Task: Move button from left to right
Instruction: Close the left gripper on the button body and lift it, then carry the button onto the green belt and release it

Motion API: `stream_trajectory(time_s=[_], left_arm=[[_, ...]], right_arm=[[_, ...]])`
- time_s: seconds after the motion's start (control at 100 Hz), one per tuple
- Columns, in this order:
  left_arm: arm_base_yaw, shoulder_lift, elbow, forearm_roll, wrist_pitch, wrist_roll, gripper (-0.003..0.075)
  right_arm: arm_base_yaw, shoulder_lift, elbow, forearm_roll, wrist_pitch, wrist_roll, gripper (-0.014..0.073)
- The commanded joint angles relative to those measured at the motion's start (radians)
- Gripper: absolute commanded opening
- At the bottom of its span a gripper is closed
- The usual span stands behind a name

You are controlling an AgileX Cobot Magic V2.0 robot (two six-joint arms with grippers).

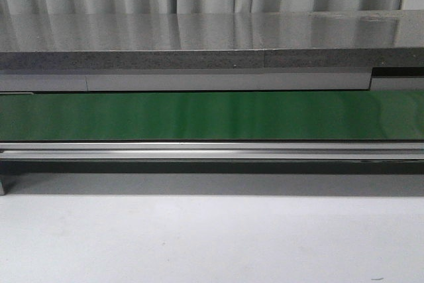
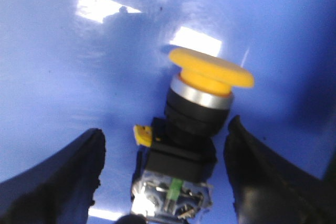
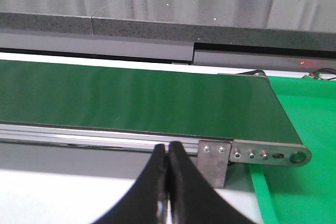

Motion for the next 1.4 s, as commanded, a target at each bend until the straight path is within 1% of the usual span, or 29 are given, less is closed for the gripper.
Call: stream_trajectory(time_s=[0.0, 0.11, 0.18, 0.27, 0.29, 0.3, 0.31, 0.33, 0.36, 0.38, 0.4, 0.42, 0.5, 0.81, 1.02, 1.14, 1.389], left_arm=[[-0.004, -0.028, -0.026, -0.016, -0.003, 0.003, 0.0467], [-0.02, -0.025, -0.026, -0.016, -0.003, 0.003, 0.0454], [-0.03, -0.025, -0.026, -0.016, -0.003, 0.003, 0.0409], [-0.038, -0.025, -0.026, -0.016, -0.002, 0.003, 0.0307], [-0.038, -0.025, -0.026, -0.016, 0.0, 0.003, 0.0277], [-0.038, -0.025, -0.026, -0.016, 0.002, 0.005, 0.0244], [-0.038, -0.025, -0.026, -0.016, 0.002, 0.005, 0.0244], [-0.038, -0.025, -0.026, -0.016, 0.007, 0.005, 0.0202], [-0.038, -0.027, -0.028, -0.016, 0.014, 0.006, 0.017], [-0.038, -0.027, -0.028, -0.016, 0.018, 0.007, 0.0131], [-0.038, -0.032, -0.028, -0.016, 0.018, 0.007, 0.0112], [-0.038, -0.034, -0.028, -0.016, 0.018, 0.007, 0.0077], [-0.038, -0.06, -0.035, -0.016, 0.022, 0.007, 0.0003], [-0.038, -0.233, -0.109, -0.016, 0.064, 0.007, 0.0005], [-0.045, -0.33, -0.127, -0.054, 0.137, 0.011, 0.0005], [-0.076, -0.332, -0.124, -0.057, 0.152, 0.018, 0.0005], [-0.18, -0.308, -0.113, -0.058, 0.108, 0.02, 0.0006]], right_arm=[[0.0, -0.016, 0.001, -0.011, -0.077, 0.001, -0.0067], [0.0, -0.016, 0.001, -0.011, -0.077, 0.001, -0.0067], [0.0, -0.016, 0.001, -0.011, -0.077, 0.001, -0.0067], [0.0, -0.016, 0.001, -0.011, -0.077, 0.001, -0.0067], [0.0, -0.016, 0.001, -0.011, -0.077, 0.001, -0.0067], [0.0, -0.016, 0.001, -0.011, -0.077, 0.001, -0.0067], [0.0, -0.016, 0.001, -0.011, -0.077, 0.001, -0.0067], [0.0, -0.016, 0.001, -0.011, -0.077, 0.001, -0.0067], [0.0, -0.016, 0.001, -0.011, -0.077, 0.001, -0.0067], [0.0, -0.016, 0.001, -0.011, -0.077, 0.001, -0.0067], [0.0, -0.016, 0.001, -0.011, -0.077, 0.001, -0.0067], [0.0, -0.016, 0.001, -0.011, -0.077, 0.001, -0.0067], [0.0, -0.016, 0.001, -0.011, -0.077, 0.001, -0.0067], [0.0, -0.016, 0.001, -0.011, -0.077, 0.001, -0.0067], [0.0, -0.016, 0.001, -0.011, -0.077, 0.001, -0.0067], [0.0, -0.016, 0.001, -0.011, -0.077, 0.001, -0.0067], [0.0, -0.016, 0.001, -0.011, -0.077, 0.001, -0.0067]])
